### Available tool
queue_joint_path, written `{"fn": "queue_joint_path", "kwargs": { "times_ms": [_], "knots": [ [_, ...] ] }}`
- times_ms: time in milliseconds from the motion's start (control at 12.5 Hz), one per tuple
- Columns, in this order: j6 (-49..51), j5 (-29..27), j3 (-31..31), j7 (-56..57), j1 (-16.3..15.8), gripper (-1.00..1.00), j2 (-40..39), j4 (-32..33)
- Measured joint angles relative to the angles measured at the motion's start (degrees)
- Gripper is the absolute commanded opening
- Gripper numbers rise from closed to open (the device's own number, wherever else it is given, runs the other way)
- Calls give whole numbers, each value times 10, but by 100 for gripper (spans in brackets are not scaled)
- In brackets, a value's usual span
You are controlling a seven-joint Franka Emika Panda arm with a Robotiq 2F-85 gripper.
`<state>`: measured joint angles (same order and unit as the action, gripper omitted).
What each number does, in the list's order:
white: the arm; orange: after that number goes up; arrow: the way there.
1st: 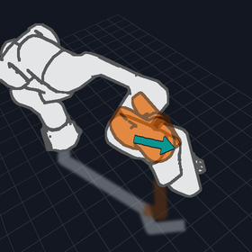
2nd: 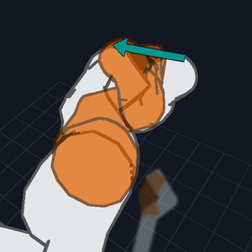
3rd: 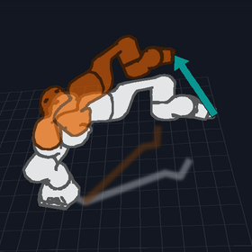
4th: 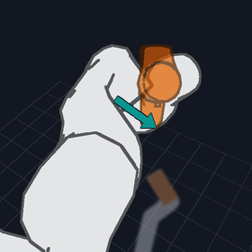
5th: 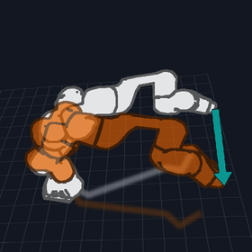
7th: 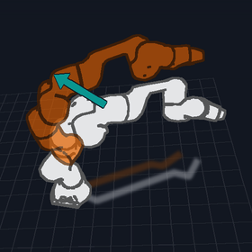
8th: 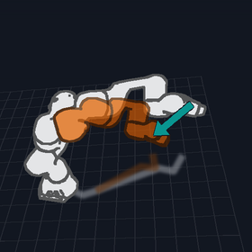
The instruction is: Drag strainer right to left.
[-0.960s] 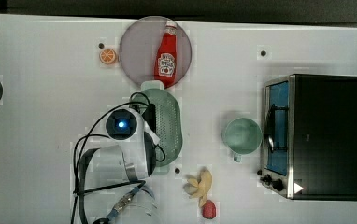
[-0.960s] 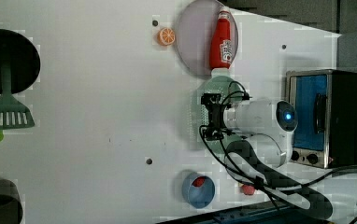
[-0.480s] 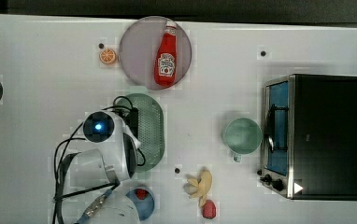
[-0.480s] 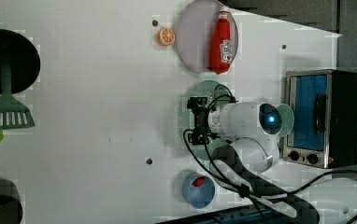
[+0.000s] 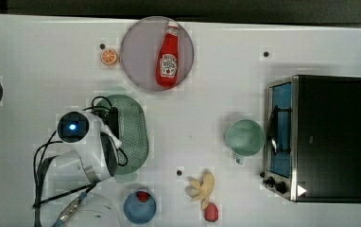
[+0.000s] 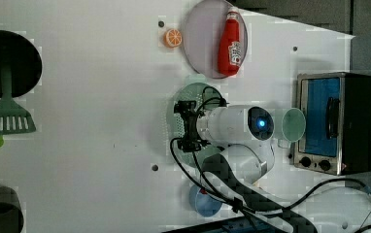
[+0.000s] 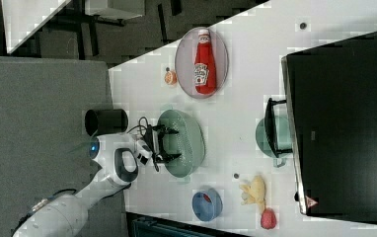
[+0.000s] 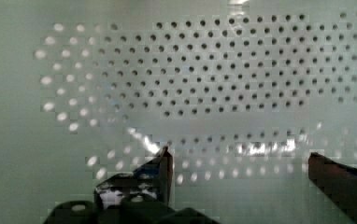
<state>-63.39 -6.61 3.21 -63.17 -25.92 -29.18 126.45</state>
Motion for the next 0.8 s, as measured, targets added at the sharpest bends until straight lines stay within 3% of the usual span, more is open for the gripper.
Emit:
{"fn": "queue_joint_path", "kwargs": {
  "times_ms": [560,800],
  "knots": [
    [30,6,-8,-87,-54,100,-45,-67],
    [31,8,16,-115,-62,100,-87,-136]
  ]
}}
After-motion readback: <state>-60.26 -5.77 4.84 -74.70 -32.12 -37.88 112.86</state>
